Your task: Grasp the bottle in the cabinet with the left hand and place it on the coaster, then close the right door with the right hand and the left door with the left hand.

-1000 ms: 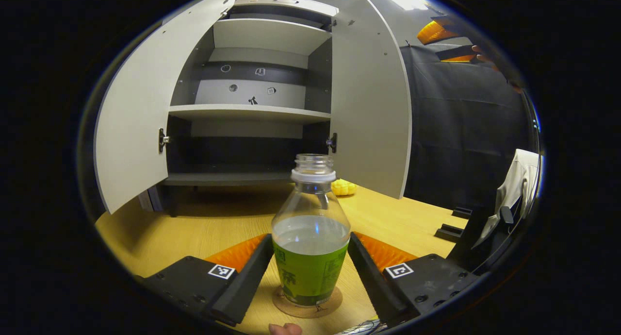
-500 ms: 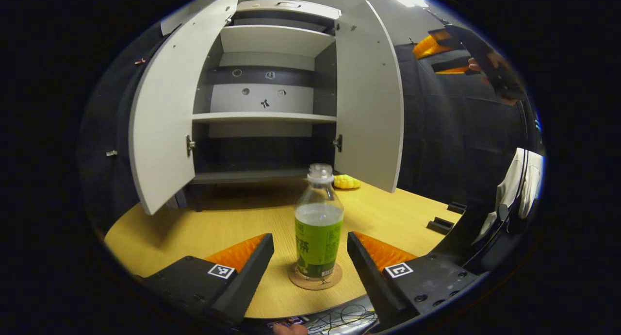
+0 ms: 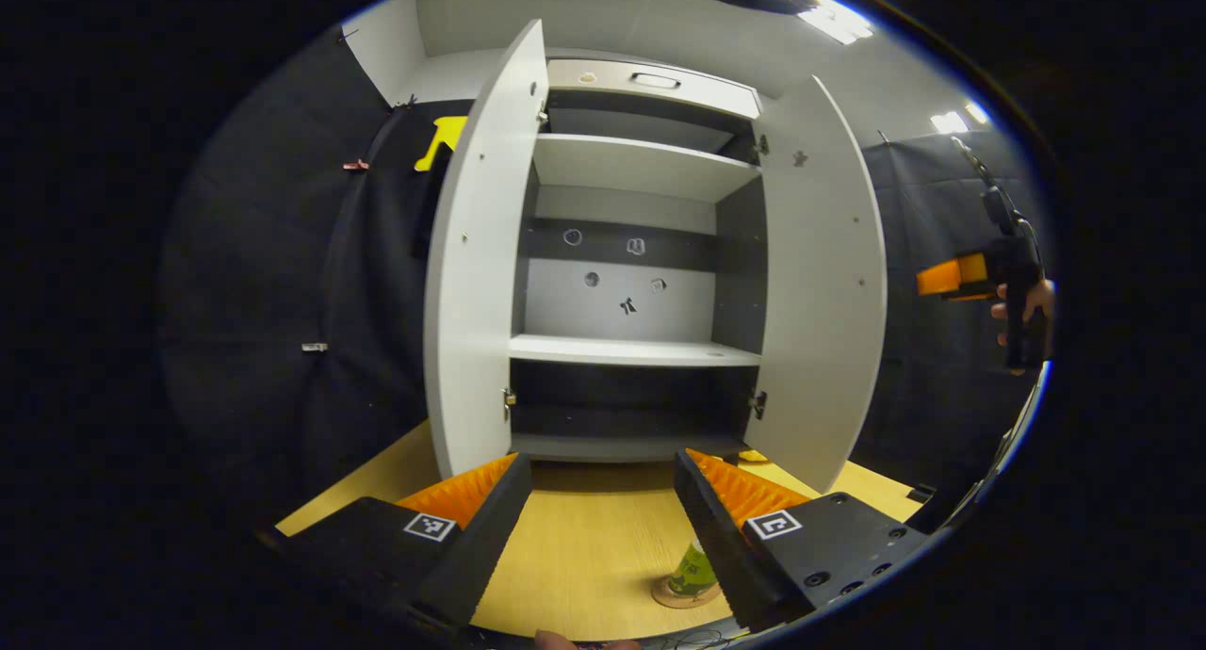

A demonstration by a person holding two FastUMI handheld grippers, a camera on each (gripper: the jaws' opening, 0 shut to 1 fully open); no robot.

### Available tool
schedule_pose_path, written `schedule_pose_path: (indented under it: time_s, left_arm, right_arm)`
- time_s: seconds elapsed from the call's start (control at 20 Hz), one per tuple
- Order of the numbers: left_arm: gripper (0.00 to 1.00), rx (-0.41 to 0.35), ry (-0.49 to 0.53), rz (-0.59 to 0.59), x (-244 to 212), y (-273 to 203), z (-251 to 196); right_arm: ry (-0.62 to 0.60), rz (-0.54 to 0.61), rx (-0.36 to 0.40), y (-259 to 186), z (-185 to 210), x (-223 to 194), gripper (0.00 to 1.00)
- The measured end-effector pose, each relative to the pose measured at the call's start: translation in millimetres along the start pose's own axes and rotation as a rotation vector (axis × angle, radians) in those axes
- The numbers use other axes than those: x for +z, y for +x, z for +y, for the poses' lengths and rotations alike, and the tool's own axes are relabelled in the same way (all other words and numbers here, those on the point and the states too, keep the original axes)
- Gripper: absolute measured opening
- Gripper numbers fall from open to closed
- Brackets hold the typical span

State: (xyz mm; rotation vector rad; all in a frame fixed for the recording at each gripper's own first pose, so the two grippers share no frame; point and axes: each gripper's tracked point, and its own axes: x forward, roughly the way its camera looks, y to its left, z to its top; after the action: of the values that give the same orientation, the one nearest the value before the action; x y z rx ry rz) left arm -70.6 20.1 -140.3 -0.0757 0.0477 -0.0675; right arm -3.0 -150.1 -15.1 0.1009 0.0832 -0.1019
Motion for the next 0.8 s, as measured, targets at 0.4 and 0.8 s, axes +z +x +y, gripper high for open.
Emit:
schedule_pose_path:
  time_s: [0.4, 0.8]
  left_arm:
    - [0.95, 0.198, -0.004, -0.003, 79, 1, 67]
    - [0.95, 0.251, 0.054, 0.008, 97, -1, 89]
  right_arm:
    - [-0.009, 0.002, -0.04, 33, -30, 13, 0.97]
    - [0.0, -0.014, -0.032, 73, -27, 24, 0.97]
